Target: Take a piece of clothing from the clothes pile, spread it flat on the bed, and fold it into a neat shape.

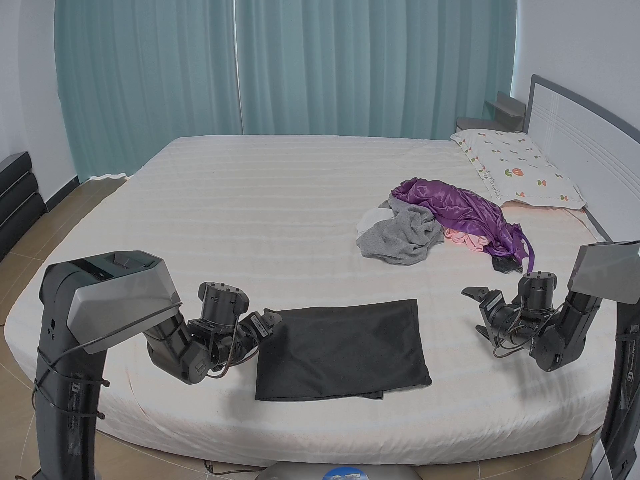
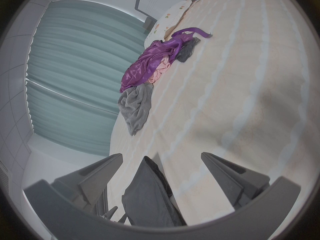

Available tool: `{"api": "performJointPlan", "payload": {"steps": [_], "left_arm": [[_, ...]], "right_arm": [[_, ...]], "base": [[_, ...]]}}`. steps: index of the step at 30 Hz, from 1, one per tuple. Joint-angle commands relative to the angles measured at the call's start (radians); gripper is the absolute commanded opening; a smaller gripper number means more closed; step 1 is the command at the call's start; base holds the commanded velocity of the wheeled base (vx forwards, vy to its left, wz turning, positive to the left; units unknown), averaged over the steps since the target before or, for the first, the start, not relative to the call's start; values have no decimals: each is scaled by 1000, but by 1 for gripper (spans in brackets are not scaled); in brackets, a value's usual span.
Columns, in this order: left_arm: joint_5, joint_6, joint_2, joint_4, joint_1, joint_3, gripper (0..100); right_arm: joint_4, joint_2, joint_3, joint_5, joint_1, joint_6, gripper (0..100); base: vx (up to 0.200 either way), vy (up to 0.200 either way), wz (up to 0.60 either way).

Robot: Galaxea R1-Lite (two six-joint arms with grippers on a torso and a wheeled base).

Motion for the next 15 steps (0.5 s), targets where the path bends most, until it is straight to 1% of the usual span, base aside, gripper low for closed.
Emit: {"api": "performJointPlan", "payload": {"steps": [1,5,10,14,15], "left_arm": [[-4,48,-27,-31,-5,48,100],[-5,97,-1,-87,-6,52,100],[-1,126,13,-95,-23,51,100],[4,138,24,-95,-28,48,100],[7,154,32,-95,-29,48,100]], "right_arm": [[-14,4,33,3,-4,0,100],[-47,13,48,0,10,-5,100],[-136,46,79,-4,16,-18,100],[-152,50,88,-4,16,-25,100],[-156,53,88,-6,16,-28,100]], "base": [[0,0,0],[0,0,0],[0,0,0],[0,0,0],[0,0,0]]}}
